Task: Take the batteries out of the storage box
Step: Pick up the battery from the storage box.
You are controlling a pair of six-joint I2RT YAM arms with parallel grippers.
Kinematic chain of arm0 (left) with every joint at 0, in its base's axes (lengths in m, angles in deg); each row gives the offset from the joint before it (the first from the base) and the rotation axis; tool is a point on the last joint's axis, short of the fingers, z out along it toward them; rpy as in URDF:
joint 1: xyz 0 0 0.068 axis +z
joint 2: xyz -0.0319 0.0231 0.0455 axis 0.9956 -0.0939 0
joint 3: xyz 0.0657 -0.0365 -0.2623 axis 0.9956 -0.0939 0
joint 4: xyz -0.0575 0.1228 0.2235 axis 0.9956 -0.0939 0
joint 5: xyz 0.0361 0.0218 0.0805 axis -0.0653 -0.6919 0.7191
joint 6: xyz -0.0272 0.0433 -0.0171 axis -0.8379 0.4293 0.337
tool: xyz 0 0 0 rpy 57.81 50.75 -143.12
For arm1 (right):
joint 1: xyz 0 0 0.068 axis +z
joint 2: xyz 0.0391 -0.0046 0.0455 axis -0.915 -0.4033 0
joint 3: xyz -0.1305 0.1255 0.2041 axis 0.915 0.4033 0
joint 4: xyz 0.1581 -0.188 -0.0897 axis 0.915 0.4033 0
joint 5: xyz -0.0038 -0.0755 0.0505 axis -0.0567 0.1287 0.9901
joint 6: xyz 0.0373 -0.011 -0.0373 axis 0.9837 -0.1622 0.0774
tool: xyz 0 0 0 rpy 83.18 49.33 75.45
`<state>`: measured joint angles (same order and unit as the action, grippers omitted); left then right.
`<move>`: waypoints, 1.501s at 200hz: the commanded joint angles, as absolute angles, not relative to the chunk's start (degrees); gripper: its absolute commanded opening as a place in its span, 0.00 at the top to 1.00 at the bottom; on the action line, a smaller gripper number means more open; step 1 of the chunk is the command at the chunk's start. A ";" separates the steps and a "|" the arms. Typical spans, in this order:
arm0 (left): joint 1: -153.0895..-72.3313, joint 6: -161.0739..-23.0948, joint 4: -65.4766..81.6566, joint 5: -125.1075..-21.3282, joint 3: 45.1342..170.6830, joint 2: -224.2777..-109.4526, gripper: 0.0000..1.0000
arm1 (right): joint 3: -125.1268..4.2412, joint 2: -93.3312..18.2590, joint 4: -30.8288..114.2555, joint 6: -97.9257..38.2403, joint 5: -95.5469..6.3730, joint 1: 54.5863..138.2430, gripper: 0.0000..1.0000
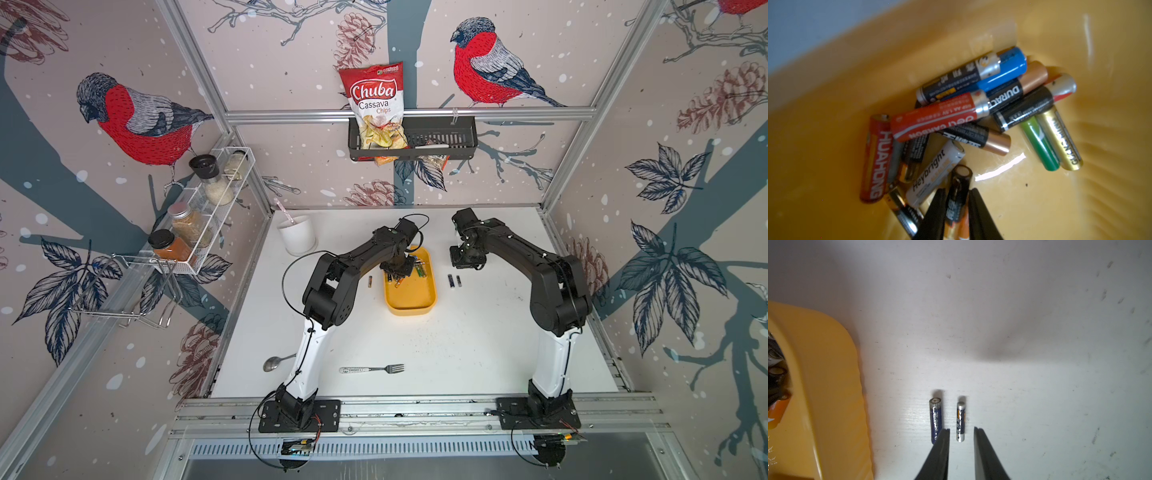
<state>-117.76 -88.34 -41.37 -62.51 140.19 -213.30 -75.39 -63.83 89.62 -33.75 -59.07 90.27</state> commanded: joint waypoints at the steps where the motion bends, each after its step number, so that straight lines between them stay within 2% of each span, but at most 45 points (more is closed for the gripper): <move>1: -117.83 -88.64 -42.35 -62.49 139.97 -212.97 0.76 | -75.62 -63.28 89.94 -33.70 -58.65 90.21 0.73; 70: -117.89 -88.93 -42.27 -62.75 140.21 -213.57 0.73 | -75.79 -63.53 89.86 -33.82 -58.60 90.47 0.73; 152: -117.84 -89.12 -43.00 -63.27 140.63 -212.75 0.83 | -76.54 -63.63 89.77 -33.65 -57.47 90.56 0.73; 300: -117.42 -90.21 -42.94 -64.27 139.51 -207.60 0.83 | -78.12 -63.79 90.37 -33.52 -56.76 91.30 0.73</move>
<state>-117.76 -89.69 -42.31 -64.41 139.90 -209.26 -77.80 -63.85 89.71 -33.71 -56.75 91.03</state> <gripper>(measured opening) 0.186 0.273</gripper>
